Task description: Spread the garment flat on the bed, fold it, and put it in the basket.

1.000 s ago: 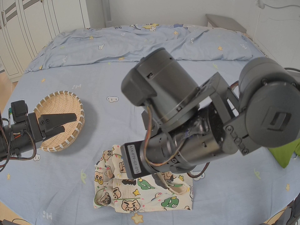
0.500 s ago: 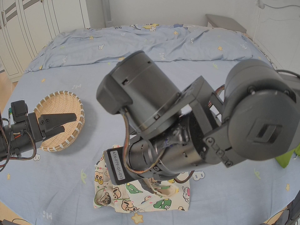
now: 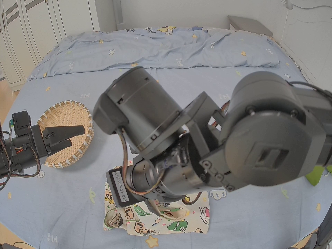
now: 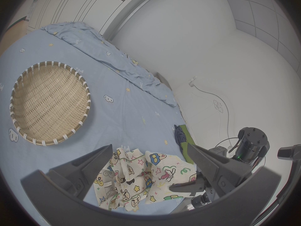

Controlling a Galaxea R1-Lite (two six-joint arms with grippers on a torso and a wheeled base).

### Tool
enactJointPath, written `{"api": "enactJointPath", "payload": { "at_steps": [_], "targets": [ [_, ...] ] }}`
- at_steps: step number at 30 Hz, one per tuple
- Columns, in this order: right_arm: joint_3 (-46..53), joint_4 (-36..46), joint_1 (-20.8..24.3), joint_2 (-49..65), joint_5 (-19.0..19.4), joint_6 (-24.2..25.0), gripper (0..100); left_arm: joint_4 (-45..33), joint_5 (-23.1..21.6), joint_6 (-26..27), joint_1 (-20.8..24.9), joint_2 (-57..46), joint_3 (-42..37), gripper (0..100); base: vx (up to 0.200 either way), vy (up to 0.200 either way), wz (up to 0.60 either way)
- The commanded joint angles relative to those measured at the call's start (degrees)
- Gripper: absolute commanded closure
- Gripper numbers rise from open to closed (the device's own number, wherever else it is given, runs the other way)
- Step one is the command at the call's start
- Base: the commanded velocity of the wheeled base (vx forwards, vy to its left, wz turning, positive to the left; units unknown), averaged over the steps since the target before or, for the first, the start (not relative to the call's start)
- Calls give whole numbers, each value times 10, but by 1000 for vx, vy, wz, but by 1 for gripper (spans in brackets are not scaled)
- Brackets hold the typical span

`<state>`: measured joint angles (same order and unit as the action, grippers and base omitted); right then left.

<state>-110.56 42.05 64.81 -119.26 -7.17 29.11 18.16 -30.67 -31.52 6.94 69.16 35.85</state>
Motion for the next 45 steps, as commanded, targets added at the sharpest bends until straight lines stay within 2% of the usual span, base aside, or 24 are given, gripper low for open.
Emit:
{"api": "enactJointPath", "payload": {
  "at_steps": [1, 8, 11, 21, 23, 26, 28, 29, 30, 32, 33, 34, 35, 36, 37, 38, 41, 45],
  "targets": [
    [-15, 1, 0, -20, 0, -1, 0, 0, 0, 0, 0, 1, 0, 0, 0, 0, 0],
    [-40, 0, -3, -38, 2, -2, 0, -1, 0, 0, -1, 0, 0, 0, 0, 0, 0],
    [-40, 1, -3, -40, 35, 0, 0, 0, 0, 0, -3, 2, 1, 0, 0, 0, 0],
    [-36, 20, -17, 17, 50, 18, 0, -1, -2, 0, 2, 2, -4, 0, 0, 0, 0],
    [-1, 18, -35, 65, 85, 24, 0, -2, -16, 0, 3, 5, -10, 0, 0, 0, 0],
    [46, 17, -76, 134, 138, 30, 0, -6, -76, -8, -4, 15, -23, 0, 0, 0, 0],
    [112, 11, -129, 205, 211, 30, 0, -13, -160, -28, -23, 29, -34, 0, 0, 0, 0],
    [120, 10, -137, 214, 221, 29, 0, -13, -171, -29, -27, 33, -36, 0, 0, 0, 0],
    [180, -1, -199, 267, 284, 24, 0, -10, -234, -28, -61, 58, -44, 0, 0, 0, 0],
    [180, -1, -199, 267, 284, 24, 0, -10, -234, -28, -61, 58, -44, 0, 0, 0, 0],
    [286, -47, -316, 338, 375, 23, 0, -6, -307, -26, -105, 97, -61, 0, 0, 0, 0],
    [322, -65, -351, 359, 397, 22, 0, -4, -319, -21, -115, 103, -68, 0, 0, 0, 0],
    [333, -72, -362, 366, 403, 22, 0, -3, -322, -20, -117, 105, -69, 0, 0, 0, 0],
    [395, -116, -422, 397, 438, 23, 0, -1, -326, 1, -129, 115, -79, 0, 0, 0, 0],
    [406, -123, -431, 402, 443, 24, 0, -1, -326, 7, -130, 116, -81, 0, 0, 0, 0],
    [455, -163, -465, 420, 463, 24, 0, 0, -326, 36, -131, 121, -86, 0, 0, 0, 0],
    [515, -196, -495, 432, 473, 24, 0, -2, -324, 65, -125, 119, -89, 0, 0, 0, 0],
    [527, -193, -499, 431, 473, 24, 0, 0, -322, 65, -121, 121, -86, 0, 0, 0, 0]
  ]
}}
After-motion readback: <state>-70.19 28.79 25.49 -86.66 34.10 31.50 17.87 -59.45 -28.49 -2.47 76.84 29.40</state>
